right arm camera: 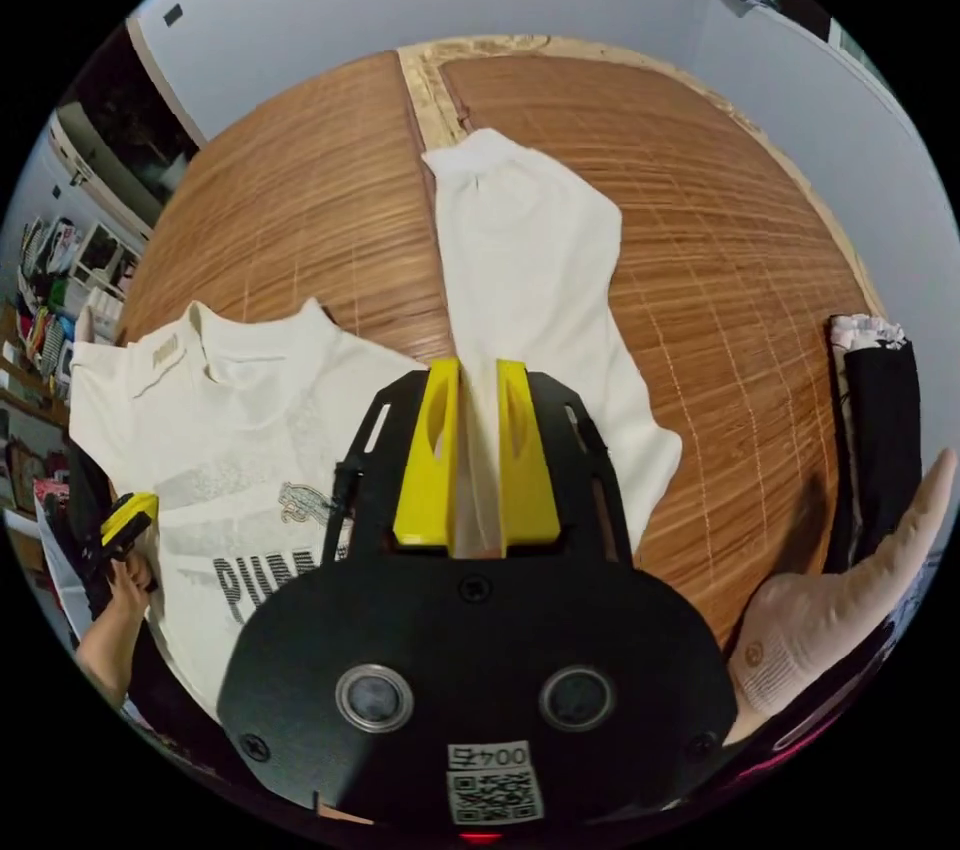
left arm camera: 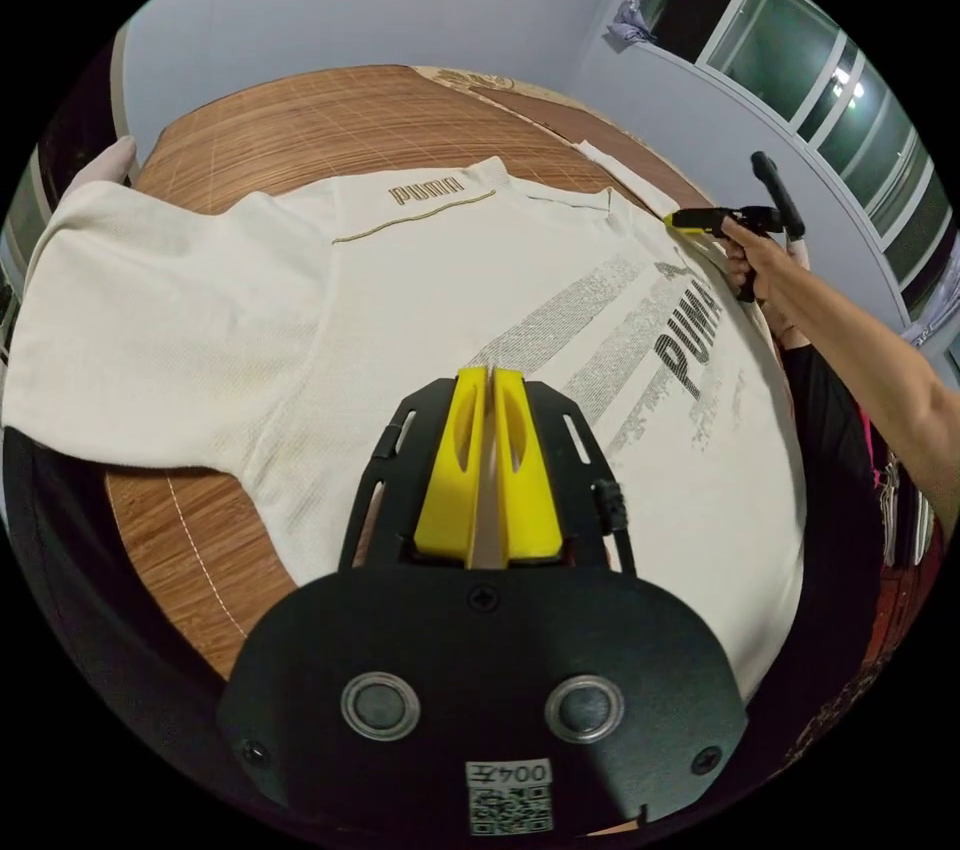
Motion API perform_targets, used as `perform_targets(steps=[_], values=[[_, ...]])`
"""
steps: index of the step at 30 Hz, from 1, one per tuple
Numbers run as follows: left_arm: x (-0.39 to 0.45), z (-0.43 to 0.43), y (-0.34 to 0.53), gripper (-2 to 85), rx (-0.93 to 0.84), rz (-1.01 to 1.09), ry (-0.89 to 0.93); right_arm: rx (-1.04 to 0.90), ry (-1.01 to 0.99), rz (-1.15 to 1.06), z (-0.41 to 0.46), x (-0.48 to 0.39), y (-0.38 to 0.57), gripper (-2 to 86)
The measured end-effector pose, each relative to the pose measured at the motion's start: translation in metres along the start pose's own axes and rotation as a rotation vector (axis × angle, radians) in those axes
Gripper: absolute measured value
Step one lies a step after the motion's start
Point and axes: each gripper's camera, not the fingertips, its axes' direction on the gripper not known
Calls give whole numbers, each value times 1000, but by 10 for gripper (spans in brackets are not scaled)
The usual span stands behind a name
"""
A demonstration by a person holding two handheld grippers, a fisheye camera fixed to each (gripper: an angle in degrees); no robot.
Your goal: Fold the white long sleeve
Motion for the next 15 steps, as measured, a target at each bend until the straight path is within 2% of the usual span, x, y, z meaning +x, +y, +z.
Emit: perform_targets(steps=[5, 8, 11, 15], values=[[-5, 7, 1, 10, -2, -15, 30, 89, -12, 2, -53, 7, 13, 13], [-6, 10, 1, 10, -4, -18, 34, 73, -142, -74, -103, 6, 52, 14], [-4, 13, 2, 10, -4, -15, 27, -96, -173, -154, -120, 3, 106, 38], [0, 18, 2, 10, -2, -8, 8, -6, -116, -91, -141, 17, 149, 87]])
